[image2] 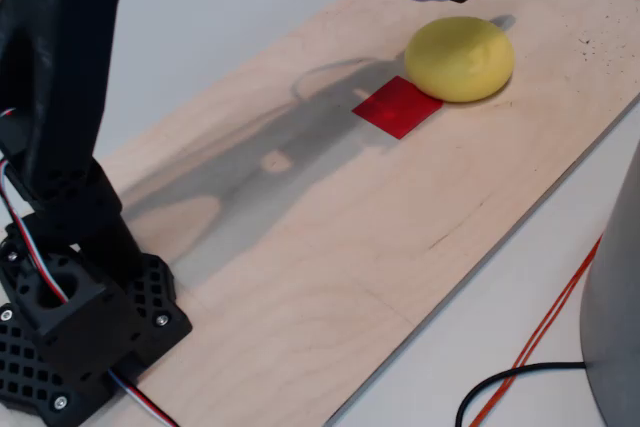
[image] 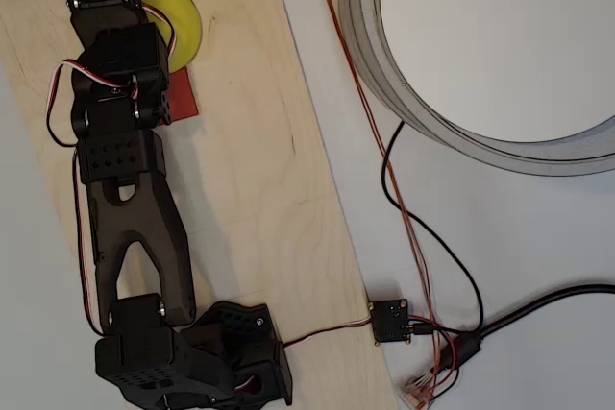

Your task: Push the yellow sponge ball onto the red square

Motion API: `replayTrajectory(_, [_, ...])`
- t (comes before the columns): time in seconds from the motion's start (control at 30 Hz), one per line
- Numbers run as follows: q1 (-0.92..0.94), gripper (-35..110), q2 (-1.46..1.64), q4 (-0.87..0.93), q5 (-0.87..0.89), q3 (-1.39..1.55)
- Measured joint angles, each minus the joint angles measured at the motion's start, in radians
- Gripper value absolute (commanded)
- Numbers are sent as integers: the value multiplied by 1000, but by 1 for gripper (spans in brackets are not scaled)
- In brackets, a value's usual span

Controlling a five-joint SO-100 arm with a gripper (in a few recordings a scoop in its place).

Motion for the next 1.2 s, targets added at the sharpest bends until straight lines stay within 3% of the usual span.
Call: replayTrajectory(1.2, [11,0,295,-25,155,531])
